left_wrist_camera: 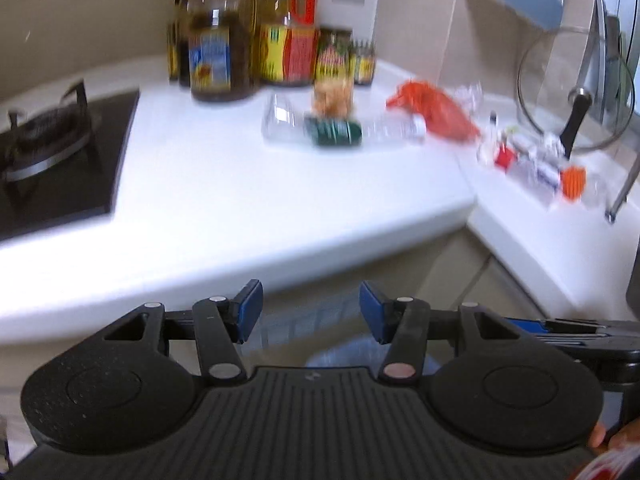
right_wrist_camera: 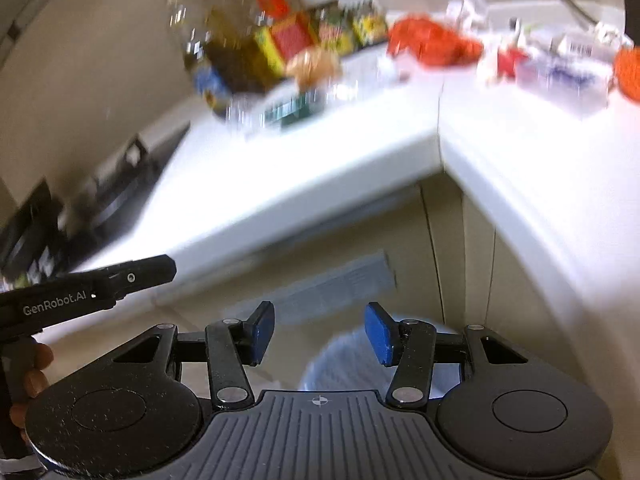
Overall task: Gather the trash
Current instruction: 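Move the right gripper to the clear plastic bottle and grasp its label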
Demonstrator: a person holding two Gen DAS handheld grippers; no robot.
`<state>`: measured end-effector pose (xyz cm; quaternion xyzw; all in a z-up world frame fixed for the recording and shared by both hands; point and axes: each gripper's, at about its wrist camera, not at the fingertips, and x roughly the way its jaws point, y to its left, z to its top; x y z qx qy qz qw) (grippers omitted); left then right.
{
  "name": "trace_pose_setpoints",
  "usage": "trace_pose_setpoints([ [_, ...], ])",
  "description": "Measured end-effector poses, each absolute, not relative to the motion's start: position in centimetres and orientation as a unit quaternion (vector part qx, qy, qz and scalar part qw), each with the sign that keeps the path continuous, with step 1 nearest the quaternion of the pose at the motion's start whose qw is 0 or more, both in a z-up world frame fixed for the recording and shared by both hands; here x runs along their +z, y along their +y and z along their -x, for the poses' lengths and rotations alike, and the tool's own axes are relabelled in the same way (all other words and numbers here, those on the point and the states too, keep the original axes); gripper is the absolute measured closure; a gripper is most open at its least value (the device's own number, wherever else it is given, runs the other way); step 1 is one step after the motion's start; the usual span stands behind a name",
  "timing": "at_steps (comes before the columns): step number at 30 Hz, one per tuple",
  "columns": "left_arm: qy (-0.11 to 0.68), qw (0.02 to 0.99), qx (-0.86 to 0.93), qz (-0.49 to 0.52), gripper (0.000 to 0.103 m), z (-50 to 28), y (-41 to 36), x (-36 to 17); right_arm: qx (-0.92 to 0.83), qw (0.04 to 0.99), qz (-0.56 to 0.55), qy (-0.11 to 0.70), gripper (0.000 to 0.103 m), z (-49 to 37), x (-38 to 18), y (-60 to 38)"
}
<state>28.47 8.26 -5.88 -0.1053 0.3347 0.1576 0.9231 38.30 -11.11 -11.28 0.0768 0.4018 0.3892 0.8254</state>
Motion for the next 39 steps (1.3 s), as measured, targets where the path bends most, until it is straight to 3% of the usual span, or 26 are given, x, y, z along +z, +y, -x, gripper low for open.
trace_pose_setpoints([
  [12, 0.3, 0.942, 0.127, 0.083, 0.053, -37.8, 16.2, -2.0, 0.355, 0.819, -0.217, 0.394, 0.052, -47.7, -8.0, -5.8],
  [33, 0.326, 0.938, 0.075, 0.087, 0.053, -48.7, 24.1, -4.2, 0.252, 0.771, -0.413, 0.414, 0.053, -56.2, -11.4, 1.3],
  [39, 0.34, 0.934, 0.055, 0.092, 0.056, -49.9, 24.4, -5.2, 0.242, 0.761, -0.431, 0.42, 0.065, -56.7, -12.0, 1.7],
])
